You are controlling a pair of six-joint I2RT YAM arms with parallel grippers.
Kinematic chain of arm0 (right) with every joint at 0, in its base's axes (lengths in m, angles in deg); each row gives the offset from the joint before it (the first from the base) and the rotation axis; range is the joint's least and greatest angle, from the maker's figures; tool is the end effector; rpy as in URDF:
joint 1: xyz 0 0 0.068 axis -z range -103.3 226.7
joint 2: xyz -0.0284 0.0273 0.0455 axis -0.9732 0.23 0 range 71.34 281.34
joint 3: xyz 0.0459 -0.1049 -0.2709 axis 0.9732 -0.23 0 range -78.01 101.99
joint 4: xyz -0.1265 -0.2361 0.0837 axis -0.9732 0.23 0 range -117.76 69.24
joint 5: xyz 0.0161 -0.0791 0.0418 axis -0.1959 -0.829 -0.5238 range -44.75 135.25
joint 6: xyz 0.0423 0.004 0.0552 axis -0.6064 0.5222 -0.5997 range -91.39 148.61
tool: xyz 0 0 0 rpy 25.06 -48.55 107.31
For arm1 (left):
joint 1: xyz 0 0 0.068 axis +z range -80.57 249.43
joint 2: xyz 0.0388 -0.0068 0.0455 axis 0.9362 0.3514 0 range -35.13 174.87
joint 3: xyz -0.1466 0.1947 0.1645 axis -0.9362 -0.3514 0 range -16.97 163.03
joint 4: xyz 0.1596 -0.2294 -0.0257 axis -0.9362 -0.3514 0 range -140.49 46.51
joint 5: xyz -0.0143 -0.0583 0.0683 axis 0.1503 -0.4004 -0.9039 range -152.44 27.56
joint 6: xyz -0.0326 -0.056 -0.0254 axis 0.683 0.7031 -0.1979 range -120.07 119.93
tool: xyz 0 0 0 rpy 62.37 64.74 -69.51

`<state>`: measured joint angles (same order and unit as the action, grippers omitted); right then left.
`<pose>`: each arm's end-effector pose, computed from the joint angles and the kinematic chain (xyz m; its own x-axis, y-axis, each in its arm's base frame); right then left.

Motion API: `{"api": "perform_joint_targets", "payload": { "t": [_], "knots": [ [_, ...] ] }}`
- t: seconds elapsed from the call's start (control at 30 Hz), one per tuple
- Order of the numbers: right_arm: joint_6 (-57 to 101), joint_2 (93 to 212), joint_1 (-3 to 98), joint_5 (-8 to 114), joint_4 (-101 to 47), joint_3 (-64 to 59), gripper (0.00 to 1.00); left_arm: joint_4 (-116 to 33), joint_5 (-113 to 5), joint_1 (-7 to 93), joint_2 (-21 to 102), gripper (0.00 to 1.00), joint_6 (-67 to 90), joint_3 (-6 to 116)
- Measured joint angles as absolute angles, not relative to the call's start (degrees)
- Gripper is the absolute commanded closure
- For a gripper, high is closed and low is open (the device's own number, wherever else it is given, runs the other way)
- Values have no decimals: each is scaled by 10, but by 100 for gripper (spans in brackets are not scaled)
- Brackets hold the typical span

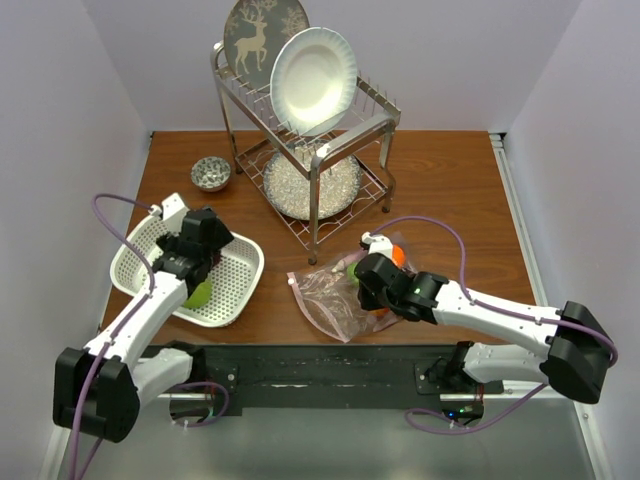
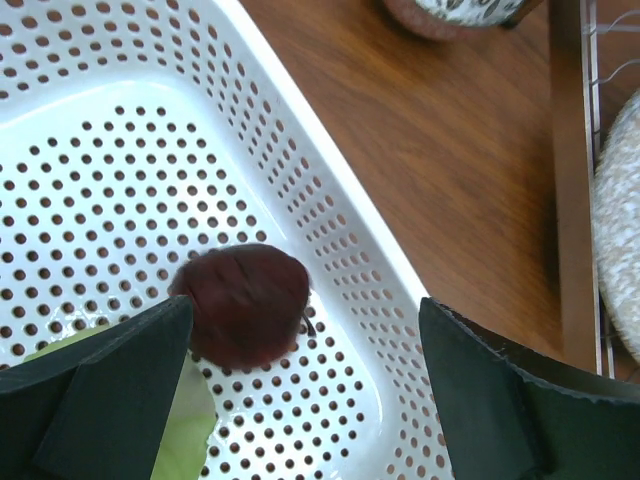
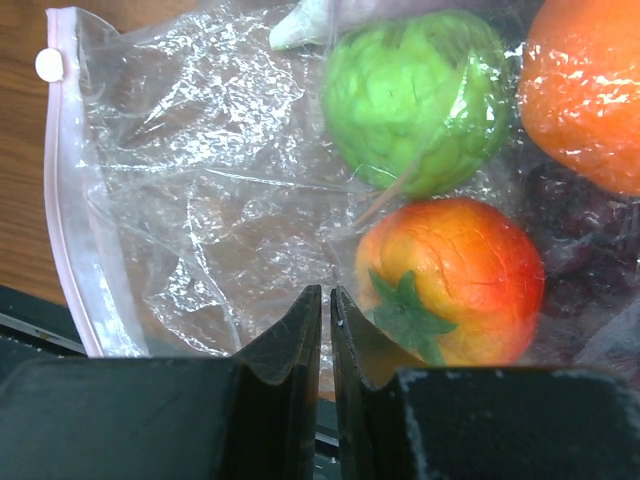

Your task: Open the zip-top bag and remove the fake food

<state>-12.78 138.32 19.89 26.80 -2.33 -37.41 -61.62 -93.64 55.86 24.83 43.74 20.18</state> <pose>0.1527 0.2008 0.2121 -0.7768 -0.0420 -0.6283 -0.2308 0.9473 0.2220 0.2376 -0.0271 0.2332 -0.3353 -0.5282 -0.7801 -0.5706 0.7727 -0.2779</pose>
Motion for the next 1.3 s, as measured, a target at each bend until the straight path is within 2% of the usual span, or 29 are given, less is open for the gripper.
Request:
{"api": "perform_joint_targets", "payload": {
  "t": [0.07, 0.17, 0.2, 0.3, 0.37, 0.5, 0.63, 0.9, 1.13, 1.3],
  "knots": [
    [-125, 1383, 199, 269, -22, -371, 81, -612, -933, 563, 235, 0, 436, 202],
    [-121, 1383, 199, 273, -20, -368, 75, -609, -915, 564, 216, 7, 423, 205],
    [-120, 1383, 199, 274, -20, -367, 73, -608, -903, 564, 207, 13, 417, 205],
    [-114, 1383, 199, 282, -19, -363, 66, -600, -848, 563, 168, 22, 400, 202],
    [-110, 1383, 199, 284, -20, -361, 63, -596, -817, 554, 138, 25, 394, 196],
    [-103, 1383, 199, 288, -21, -358, 54, -595, -786, 479, 89, 34, 395, 177],
    [-95, 1388, 194, 294, -21, -355, 50, -595, -768, 389, 71, 43, 411, 148],
    [-88, 1408, 163, 293, -22, -324, 51, -586, -766, 222, 85, 70, 477, 88],
    [-87, 1443, 144, 279, -20, -297, 50, -526, -783, 106, 181, 80, 533, 65],
    [-86, 1477, 137, 267, -20, -284, 57, -447, -785, 74, 250, 85, 555, 65]
  ]
}}
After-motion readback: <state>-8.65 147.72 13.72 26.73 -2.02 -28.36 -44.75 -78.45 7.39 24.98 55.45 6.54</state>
